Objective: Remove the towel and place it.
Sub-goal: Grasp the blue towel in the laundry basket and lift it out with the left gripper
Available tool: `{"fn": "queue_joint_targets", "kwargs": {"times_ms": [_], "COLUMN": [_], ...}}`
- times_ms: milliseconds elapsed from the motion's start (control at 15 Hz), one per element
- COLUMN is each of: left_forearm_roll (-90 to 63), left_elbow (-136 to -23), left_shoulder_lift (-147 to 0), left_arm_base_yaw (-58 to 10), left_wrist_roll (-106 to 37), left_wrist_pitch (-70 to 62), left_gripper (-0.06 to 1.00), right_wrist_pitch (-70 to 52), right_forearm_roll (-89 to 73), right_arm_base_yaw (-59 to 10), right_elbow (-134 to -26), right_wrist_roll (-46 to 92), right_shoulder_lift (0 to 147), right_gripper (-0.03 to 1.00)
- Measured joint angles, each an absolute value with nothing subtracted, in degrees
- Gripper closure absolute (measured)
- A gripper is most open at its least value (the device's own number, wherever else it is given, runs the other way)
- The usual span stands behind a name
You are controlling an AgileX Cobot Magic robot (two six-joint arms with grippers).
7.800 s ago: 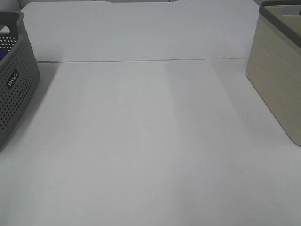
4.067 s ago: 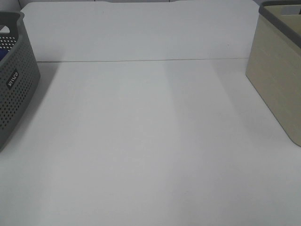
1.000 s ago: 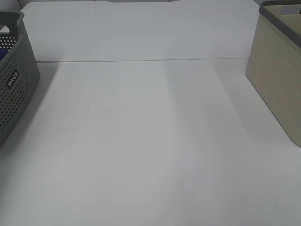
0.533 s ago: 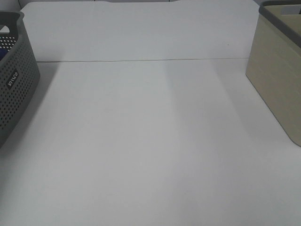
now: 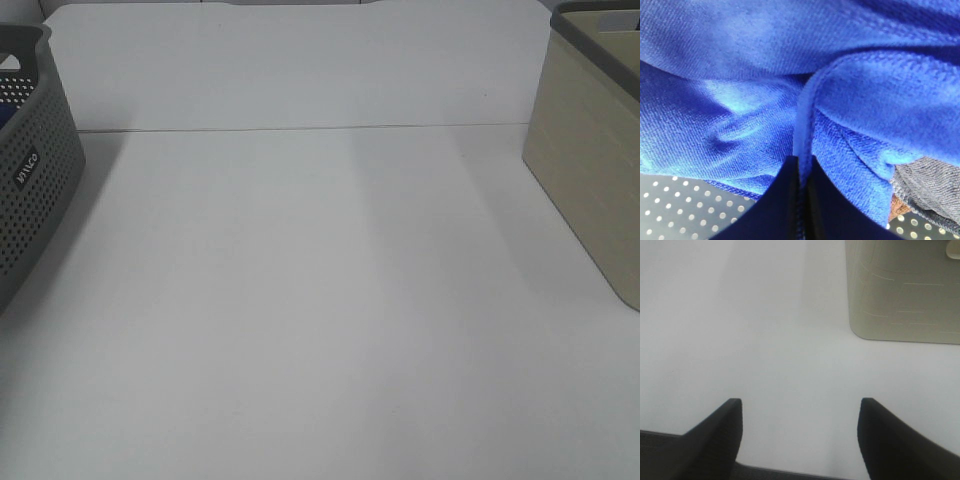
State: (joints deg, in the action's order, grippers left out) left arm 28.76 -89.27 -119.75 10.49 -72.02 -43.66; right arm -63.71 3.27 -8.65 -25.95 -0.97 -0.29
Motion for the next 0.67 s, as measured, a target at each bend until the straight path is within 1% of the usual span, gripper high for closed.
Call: {"fn": "queue_joint_targets", "kwargs": {"times_ms": [333, 667], "left_forearm_roll": [28.8, 25.6], "left_elbow": [-89.3, -89.3], "left_shoulder_lift": [-117.5, -103.9], "left_arm_base_yaw": [10.3, 8.4], "left_wrist_roll": [-67.0, -64.9], "left_wrist_pitch": [-43.8, -45.4], "left_gripper": [0.94, 0.94], "right_wrist_pitch": [-63.7, -63.7], "right_forearm_roll": [3.3, 3.3], "right_arm_base_yaw": [-8.7, -8.7], "right_elbow": [-26.0, -26.0], "right_wrist_roll": [-1.0, -1.0], "right_shoulder_lift": [-0.3, -0.3], "right_gripper": [0.31, 0.31]}}
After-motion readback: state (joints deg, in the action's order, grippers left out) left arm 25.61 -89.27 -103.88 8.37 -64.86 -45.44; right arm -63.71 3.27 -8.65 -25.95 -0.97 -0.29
